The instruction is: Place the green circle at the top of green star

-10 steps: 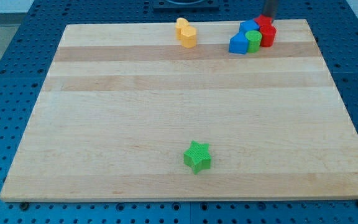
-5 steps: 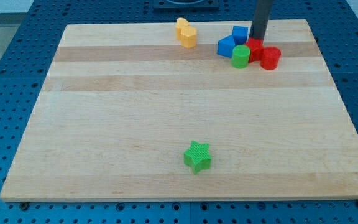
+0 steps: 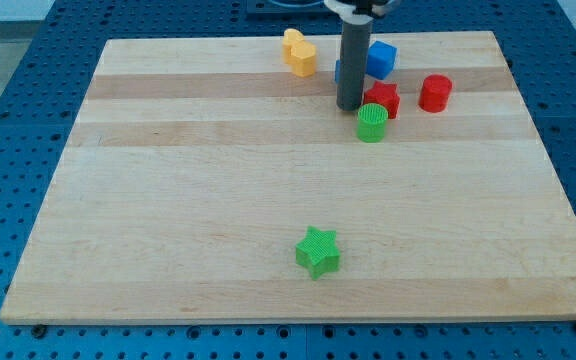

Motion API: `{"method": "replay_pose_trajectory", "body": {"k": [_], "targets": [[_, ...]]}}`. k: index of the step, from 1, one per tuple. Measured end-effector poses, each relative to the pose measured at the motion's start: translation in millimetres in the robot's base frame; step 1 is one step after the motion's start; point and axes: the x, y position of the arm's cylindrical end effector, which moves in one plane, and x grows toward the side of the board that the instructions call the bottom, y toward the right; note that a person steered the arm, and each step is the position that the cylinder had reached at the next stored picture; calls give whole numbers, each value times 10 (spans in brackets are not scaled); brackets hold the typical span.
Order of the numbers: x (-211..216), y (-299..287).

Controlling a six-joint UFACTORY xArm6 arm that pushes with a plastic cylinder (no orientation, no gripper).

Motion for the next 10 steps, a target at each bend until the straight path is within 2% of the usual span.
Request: {"method": "replay_pose_trajectory", "body": {"k": [1, 4, 10], "targets": [[64, 4], [-141, 316], [856, 348]]}}
